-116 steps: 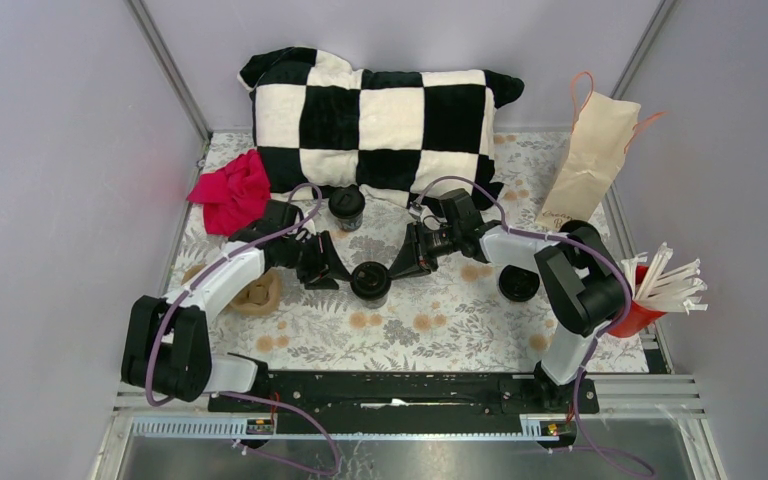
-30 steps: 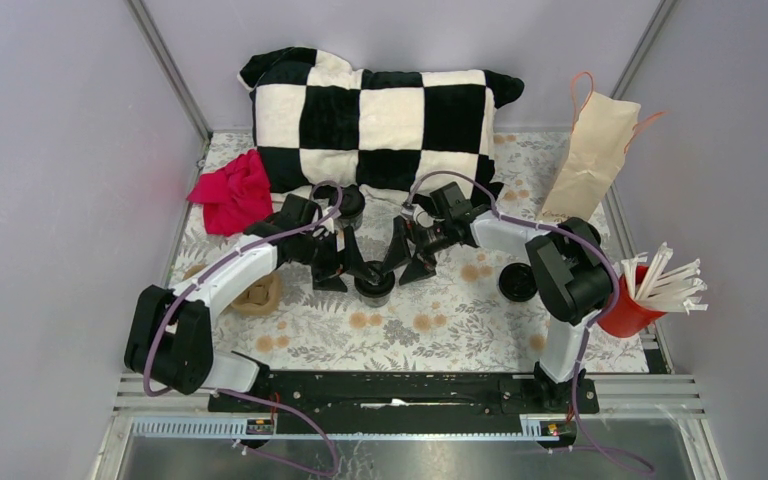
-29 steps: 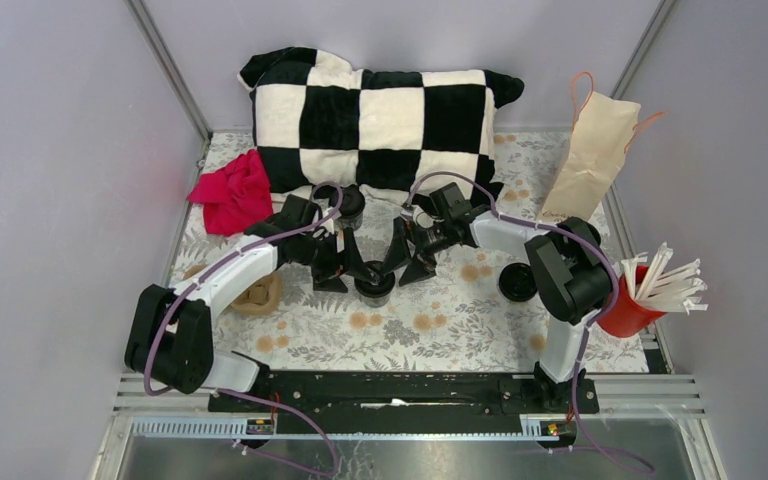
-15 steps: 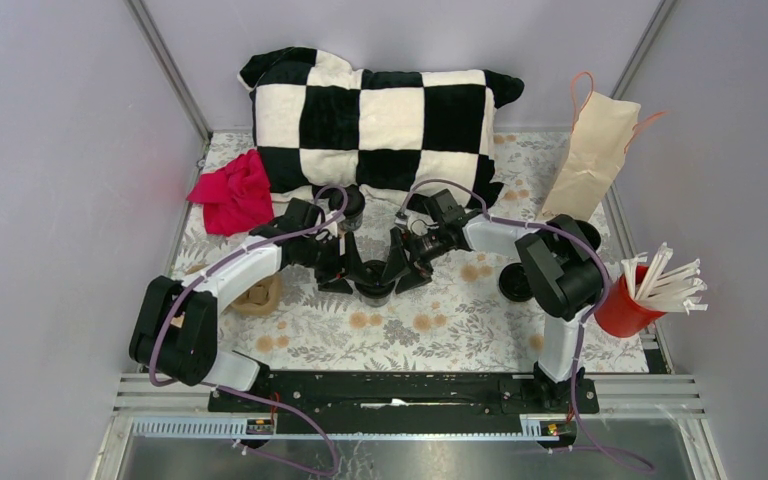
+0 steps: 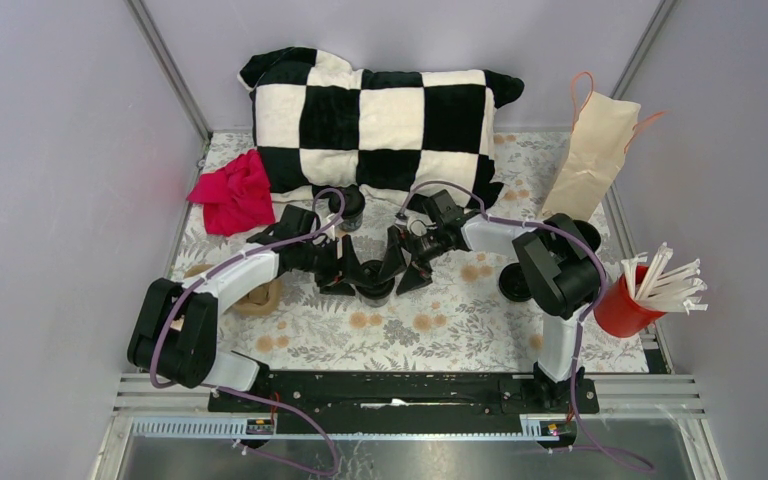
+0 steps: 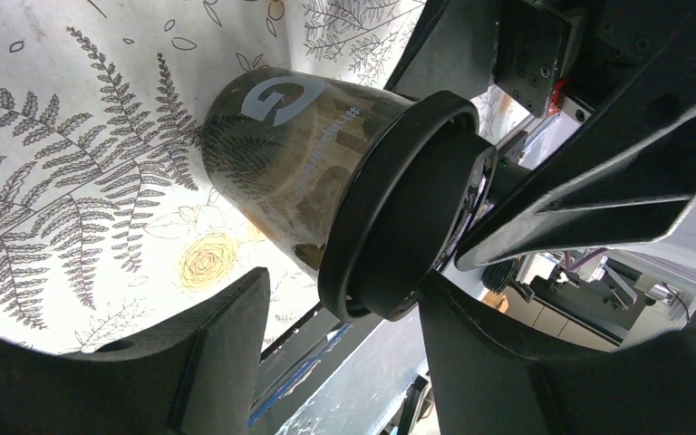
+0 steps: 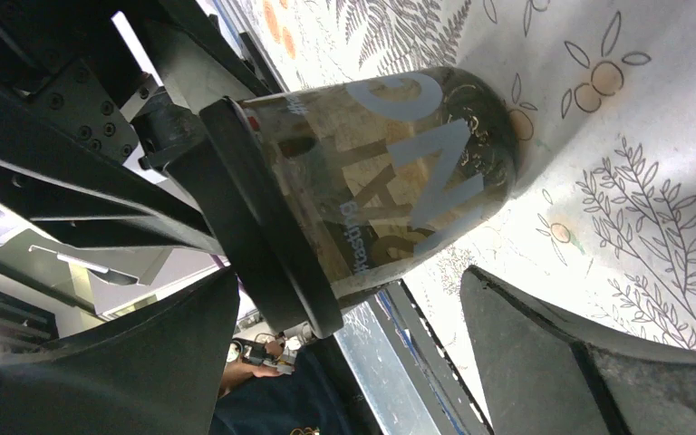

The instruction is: Pack the takeout coffee

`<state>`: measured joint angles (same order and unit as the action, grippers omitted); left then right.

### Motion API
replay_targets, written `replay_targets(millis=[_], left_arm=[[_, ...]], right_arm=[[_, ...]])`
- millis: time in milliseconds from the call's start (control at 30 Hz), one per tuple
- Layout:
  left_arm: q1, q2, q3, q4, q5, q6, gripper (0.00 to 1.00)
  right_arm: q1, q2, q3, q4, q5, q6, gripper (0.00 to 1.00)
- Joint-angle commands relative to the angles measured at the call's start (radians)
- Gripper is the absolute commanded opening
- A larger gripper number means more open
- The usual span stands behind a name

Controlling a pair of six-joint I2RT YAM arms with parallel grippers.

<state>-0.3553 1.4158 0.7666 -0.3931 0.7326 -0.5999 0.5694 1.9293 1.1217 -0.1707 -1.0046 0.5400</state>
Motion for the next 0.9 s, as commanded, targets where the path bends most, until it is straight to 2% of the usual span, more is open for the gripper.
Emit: replay_targets(millis=[0, 67, 200, 333, 467, 567, 667, 767, 867], left_arm=[[0.023, 0.046, -0.013, -0.083, -0.156, 0.061, 0.63], [0.03, 0.053, -0.013, -0.091, -0.149, 0.067, 0.62], [0.036, 0.072, -0.022, -0.102, -0.154, 0.078, 0.61], [0.042, 0.11, -0.045, -0.101, -0.184, 0.059, 0.59], [0.045, 0.127, -0.053, -0.106, -0.215, 0.042, 0.57], [0.045, 0.126, -0.048, -0.111, -0.21, 0.049, 0.57], [0.045, 0.129, -0.041, -0.108, -0.202, 0.056, 0.56], [0.046, 0.138, -0.032, -0.116, -0.205, 0.062, 0.56], [0.045, 0.151, -0.022, -0.133, -0.235, 0.065, 0.56]], right_arm=[[-0.005, -0.015, 0.088, -0.023, -0.025, -0.011, 0.99], [-0.004, 0.026, 0.137, -0.085, -0.022, -0.048, 0.99], [-0.006, 0.085, 0.169, -0.101, -0.01, -0.046, 0.94], [-0.007, 0.147, 0.106, -0.066, 0.031, -0.051, 0.9], [-0.012, 0.155, 0.065, -0.143, 0.129, -0.101, 0.87], [-0.016, 0.1, 0.101, -0.202, 0.146, -0.12, 0.88], [-0.023, 0.051, 0.155, -0.229, 0.091, -0.116, 0.91], [-0.022, 0.027, 0.149, -0.187, 0.035, -0.09, 0.94], [-0.024, 0.071, 0.093, -0.149, 0.053, -0.097, 0.93]])
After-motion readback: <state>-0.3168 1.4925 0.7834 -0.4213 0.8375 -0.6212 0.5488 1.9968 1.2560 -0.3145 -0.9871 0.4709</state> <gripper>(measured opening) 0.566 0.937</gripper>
